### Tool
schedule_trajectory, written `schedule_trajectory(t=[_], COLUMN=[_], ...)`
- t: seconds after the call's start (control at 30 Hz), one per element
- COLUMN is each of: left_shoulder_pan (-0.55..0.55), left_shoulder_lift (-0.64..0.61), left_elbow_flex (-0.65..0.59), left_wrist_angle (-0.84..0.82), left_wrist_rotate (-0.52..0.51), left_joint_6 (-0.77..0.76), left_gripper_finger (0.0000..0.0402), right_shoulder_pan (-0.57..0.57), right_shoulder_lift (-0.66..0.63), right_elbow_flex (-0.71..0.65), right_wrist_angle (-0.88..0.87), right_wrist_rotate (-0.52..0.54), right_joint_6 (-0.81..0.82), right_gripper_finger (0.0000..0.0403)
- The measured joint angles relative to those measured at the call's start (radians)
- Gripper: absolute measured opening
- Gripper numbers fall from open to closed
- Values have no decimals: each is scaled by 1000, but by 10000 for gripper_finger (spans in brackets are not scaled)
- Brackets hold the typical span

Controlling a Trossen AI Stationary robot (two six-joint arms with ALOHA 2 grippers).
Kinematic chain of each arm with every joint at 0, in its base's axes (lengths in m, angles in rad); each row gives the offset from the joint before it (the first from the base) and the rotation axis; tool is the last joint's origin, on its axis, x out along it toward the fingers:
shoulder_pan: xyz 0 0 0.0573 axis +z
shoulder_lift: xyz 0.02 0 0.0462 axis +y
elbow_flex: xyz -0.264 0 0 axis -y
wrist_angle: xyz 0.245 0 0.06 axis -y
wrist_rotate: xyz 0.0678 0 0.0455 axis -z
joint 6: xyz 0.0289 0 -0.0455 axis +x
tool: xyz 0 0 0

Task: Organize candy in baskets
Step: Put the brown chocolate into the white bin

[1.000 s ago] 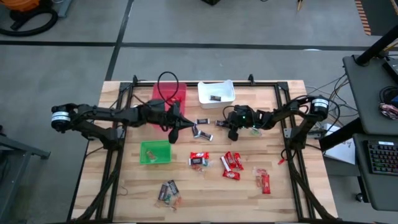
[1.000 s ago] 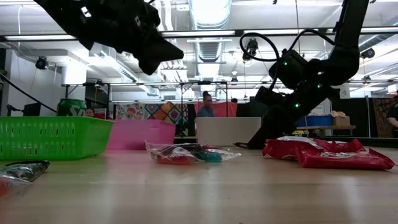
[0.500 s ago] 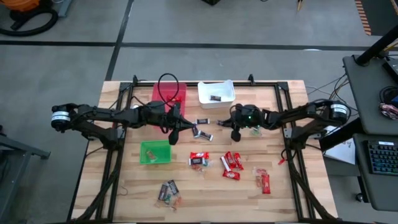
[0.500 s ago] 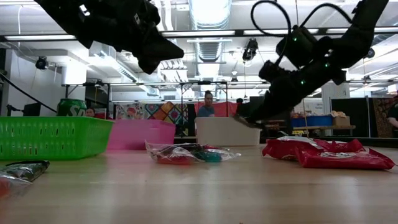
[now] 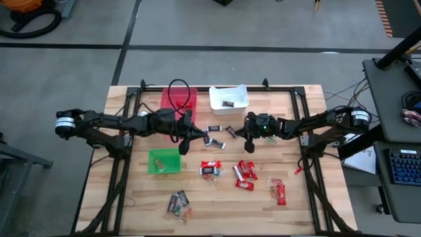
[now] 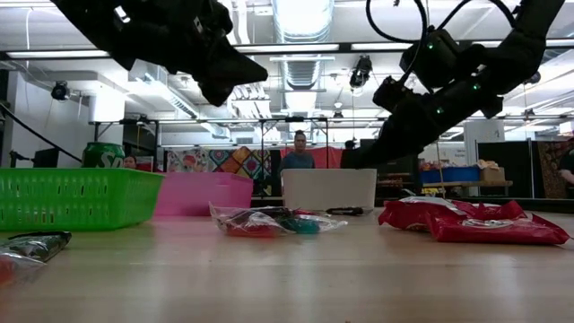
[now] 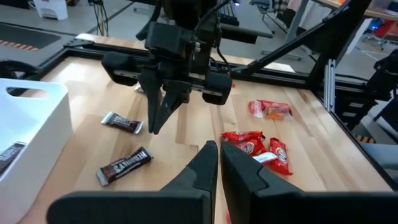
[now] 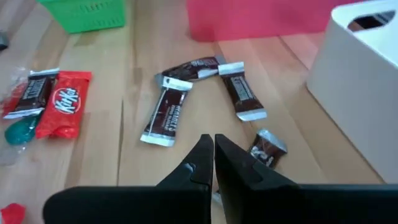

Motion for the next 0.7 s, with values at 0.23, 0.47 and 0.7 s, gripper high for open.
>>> schedule_trajectory(t=[0.23, 0.47, 0.7], left_shoulder_pan=[-20, -28, -28], left_shoulder_lift=[37, 43, 43], left_elbow_flex=[-1, -1, -1], left_wrist_angle=[25, 55, 60], left_wrist_rotate=[0, 2, 2], left_joint_6=[-2, -8, -8], left_gripper_finger=[3, 3, 3], right_shoulder_pan=[2, 16, 16], right_shoulder_lift=[67, 191, 285], right_elbow_flex=[1, 2, 44], right_wrist_angle=[24, 200, 209], right_wrist_rotate=[202, 159, 185], right_joint_6=[18, 5, 29], right_gripper_finger=[8, 25, 108])
